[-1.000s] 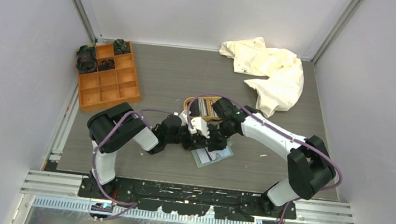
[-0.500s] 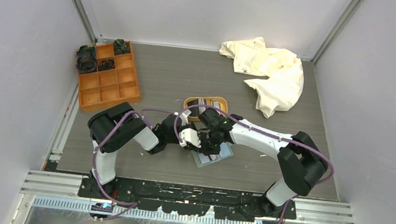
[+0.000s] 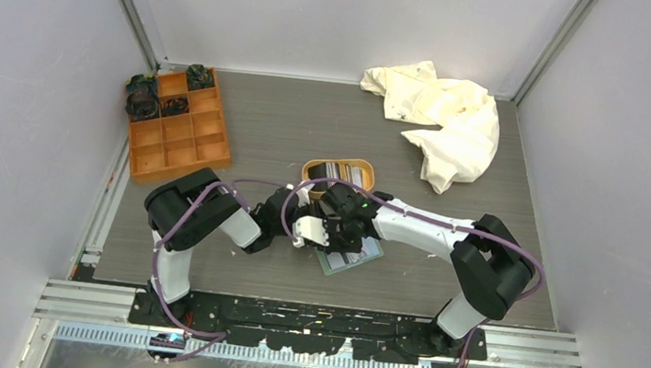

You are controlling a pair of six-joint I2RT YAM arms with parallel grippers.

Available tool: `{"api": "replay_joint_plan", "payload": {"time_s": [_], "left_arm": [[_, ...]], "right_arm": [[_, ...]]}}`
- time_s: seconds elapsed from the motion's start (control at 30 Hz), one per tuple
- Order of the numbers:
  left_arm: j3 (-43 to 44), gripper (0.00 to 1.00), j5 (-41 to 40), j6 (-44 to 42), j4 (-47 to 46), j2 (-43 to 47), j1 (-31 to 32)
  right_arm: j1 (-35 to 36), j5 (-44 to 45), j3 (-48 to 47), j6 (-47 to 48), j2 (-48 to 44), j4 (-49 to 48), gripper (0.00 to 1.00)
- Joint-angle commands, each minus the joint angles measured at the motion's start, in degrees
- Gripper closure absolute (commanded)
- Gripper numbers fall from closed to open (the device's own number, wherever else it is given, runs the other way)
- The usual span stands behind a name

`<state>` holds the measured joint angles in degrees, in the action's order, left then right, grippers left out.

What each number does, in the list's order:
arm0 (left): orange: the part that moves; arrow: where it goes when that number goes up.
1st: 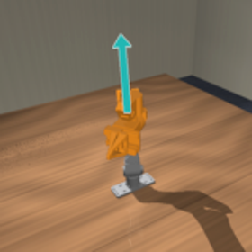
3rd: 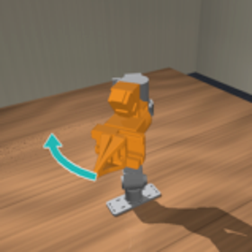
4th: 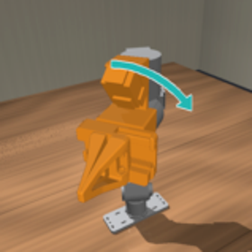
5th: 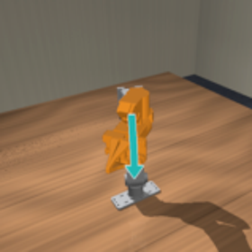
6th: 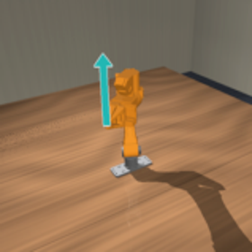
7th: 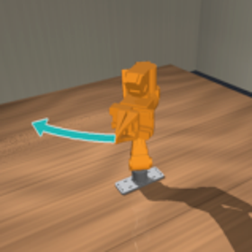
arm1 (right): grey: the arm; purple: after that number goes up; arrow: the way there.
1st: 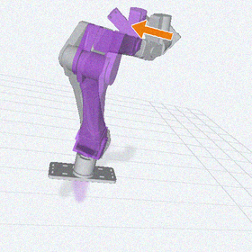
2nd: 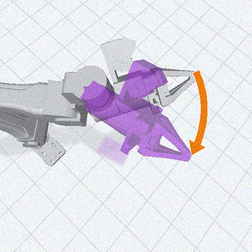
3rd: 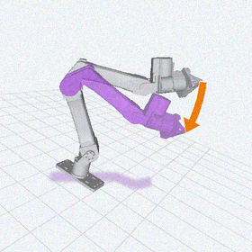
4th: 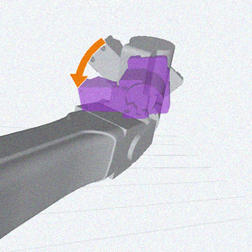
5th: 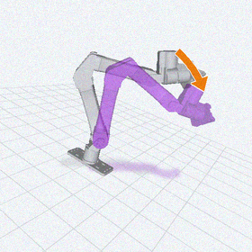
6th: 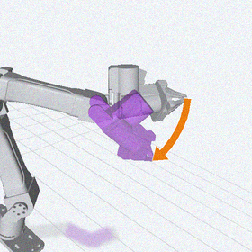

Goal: Put the credit cards into the card holder
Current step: Insert the credit card into the card holder.

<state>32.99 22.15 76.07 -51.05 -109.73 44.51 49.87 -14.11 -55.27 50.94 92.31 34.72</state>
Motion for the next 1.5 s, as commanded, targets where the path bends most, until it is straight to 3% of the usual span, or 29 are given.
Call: {"api": "replay_joint_plan", "payload": {"time_s": [0.0, 0.4, 0.6, 0.93, 1.17, 1.3, 1.47], "left_arm": [[-1.3, 0.80, -1.9, -2.9, 7.9, -1.9, -0.3], [-1.1, 0.76, -2.1, -3.7, 9.7, -0.4, -0.4], [-1.1, 0.76, -2.7, -4.9, 12.0, 2.9, -0.4], [-2.1, 0.75, -5.7, -13.8, 19.3, 19.5, -0.4], [-4.3, 0.75, -10.2, -23.4, 26.8, 36.4, -0.4], [-7.2, 0.51, -14.3, -29.1, 30.3, 46.4, -0.5], [-15.4, 0.11, -20.2, -28.3, 27.3, 56.9, -0.8]], "right_arm": [[-0.5, 3.7, 0.3, 1.6, 0.2, -0.2, 0.86], [-5.8, 4.9, -0.4, 1.7, 0.3, 1.8, 0.86], [-8.9, -0.4, -2.1, 0.2, -1.6, 4.2, 0.84], [-19.0, -19.3, -4.2, -3.3, -11.3, 8.9, 0.61], [-21.5, -20.2, -6.4, -10.7, -17.6, 9.9, 0.40], [-25.2, -28.9, -8.8, -18.4, -17.2, 12.7, 0.26], [-30.6, -38.6, -6.4, -26.5, -12.7, 13.6, 0.25]]}}
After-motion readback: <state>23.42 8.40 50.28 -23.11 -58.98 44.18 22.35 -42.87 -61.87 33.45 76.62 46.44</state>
